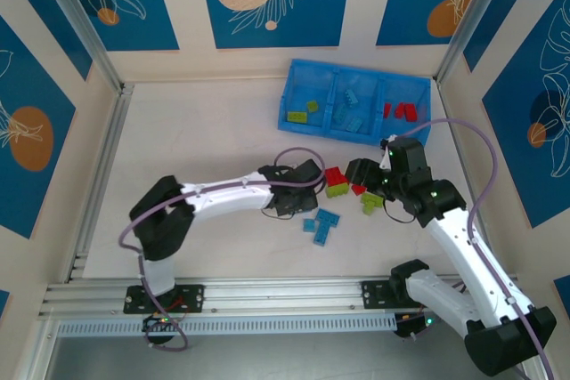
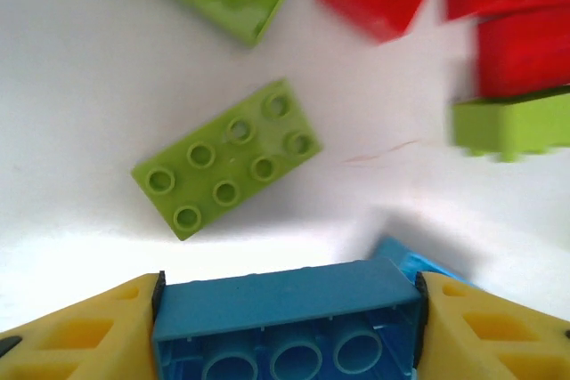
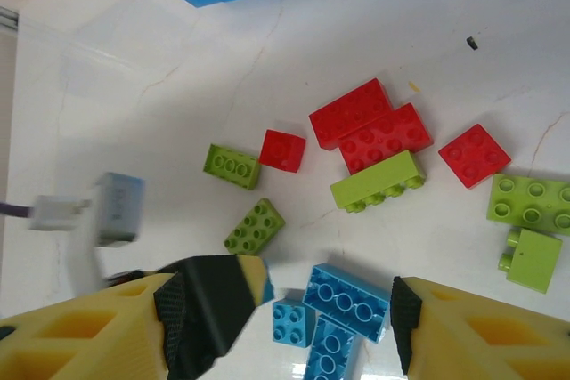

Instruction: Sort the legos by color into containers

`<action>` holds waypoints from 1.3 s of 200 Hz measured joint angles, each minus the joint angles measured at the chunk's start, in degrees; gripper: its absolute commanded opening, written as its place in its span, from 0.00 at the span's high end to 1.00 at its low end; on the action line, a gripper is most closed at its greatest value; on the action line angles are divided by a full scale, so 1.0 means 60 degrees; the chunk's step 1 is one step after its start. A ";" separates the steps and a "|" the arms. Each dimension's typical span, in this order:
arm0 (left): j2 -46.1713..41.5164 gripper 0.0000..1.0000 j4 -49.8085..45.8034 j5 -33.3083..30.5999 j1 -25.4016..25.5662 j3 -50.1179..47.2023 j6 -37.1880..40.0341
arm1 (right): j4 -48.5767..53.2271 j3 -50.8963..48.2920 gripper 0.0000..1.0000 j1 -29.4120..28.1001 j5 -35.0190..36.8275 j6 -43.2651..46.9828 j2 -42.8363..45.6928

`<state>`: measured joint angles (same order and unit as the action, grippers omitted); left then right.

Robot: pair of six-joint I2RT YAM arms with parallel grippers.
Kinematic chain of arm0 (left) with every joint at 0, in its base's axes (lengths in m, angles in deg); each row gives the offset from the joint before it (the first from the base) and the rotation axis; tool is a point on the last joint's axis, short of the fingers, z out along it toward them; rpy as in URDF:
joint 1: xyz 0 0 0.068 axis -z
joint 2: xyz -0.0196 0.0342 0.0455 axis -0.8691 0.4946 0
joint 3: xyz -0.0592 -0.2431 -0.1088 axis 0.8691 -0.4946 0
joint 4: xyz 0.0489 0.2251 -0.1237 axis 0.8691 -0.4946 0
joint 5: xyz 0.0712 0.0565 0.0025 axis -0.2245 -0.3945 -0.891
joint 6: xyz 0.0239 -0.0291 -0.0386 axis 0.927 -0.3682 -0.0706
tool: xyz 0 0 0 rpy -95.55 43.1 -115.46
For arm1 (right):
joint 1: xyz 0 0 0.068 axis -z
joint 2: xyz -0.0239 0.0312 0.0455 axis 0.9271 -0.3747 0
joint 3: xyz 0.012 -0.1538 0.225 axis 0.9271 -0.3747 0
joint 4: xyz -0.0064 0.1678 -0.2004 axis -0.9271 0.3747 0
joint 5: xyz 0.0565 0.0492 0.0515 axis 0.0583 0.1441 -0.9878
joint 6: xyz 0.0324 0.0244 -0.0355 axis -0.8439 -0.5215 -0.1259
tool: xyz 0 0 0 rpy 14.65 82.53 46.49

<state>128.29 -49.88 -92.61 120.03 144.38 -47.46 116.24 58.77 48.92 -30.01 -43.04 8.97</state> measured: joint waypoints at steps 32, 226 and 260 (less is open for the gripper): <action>-0.0597 0.51 0.0186 -0.1191 -0.0025 0.1075 0.1155 | 0.0051 0.0000 0.35 -0.0015 0.0106 -0.0288 0.0419; 0.8488 0.10 0.2973 -0.1599 -0.1676 1.2746 1.1981 | 0.0911 -0.0007 0.35 -0.0142 0.1198 -0.0780 0.2106; 0.6481 0.10 0.2608 -0.0561 -0.1679 1.0244 1.1307 | 0.1002 -0.0018 0.35 -0.0142 0.1198 -0.0776 0.2106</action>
<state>167.18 -34.23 -95.97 109.96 205.84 20.39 122.25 58.66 48.07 -22.82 -47.69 21.60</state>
